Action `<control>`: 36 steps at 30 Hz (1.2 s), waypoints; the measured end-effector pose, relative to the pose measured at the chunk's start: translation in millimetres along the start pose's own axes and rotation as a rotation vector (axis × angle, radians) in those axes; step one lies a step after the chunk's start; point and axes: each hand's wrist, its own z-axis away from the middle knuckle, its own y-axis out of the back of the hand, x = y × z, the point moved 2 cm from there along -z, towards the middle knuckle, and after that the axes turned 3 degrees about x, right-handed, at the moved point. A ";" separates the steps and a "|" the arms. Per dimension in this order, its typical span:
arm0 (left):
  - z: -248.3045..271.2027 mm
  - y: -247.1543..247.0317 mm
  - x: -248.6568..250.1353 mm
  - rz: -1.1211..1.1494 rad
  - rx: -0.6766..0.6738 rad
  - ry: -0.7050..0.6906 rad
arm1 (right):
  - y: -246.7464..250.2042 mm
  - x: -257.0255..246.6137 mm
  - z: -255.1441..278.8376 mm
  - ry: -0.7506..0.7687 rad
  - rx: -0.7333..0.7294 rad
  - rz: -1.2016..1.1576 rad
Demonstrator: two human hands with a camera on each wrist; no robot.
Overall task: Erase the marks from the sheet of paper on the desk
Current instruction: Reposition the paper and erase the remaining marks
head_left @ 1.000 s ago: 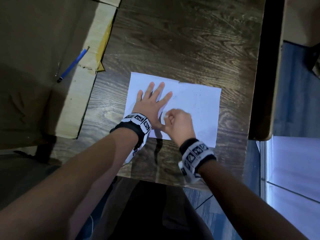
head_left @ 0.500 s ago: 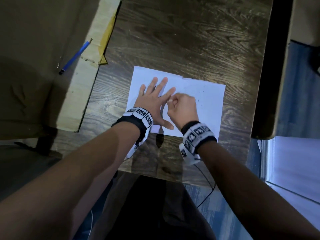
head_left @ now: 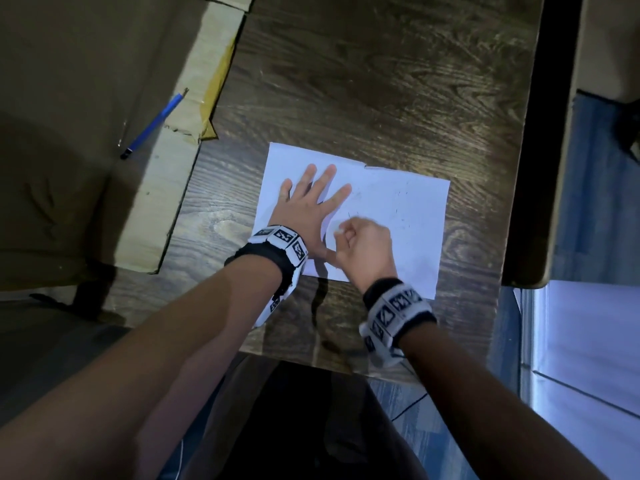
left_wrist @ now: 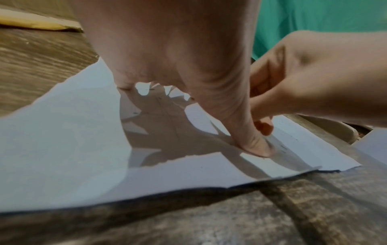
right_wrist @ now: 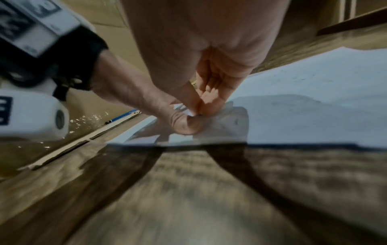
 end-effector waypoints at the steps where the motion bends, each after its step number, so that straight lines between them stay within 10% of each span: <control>1: 0.0 -0.2 -0.5 -0.003 0.000 0.002 | 2.1 0.3 4.2 0.007 -0.031 0.001; 36: 0.4 -1.5 -1.8 0.040 -0.009 0.001 | 10.4 -0.2 -56.3 -0.043 0.076 0.003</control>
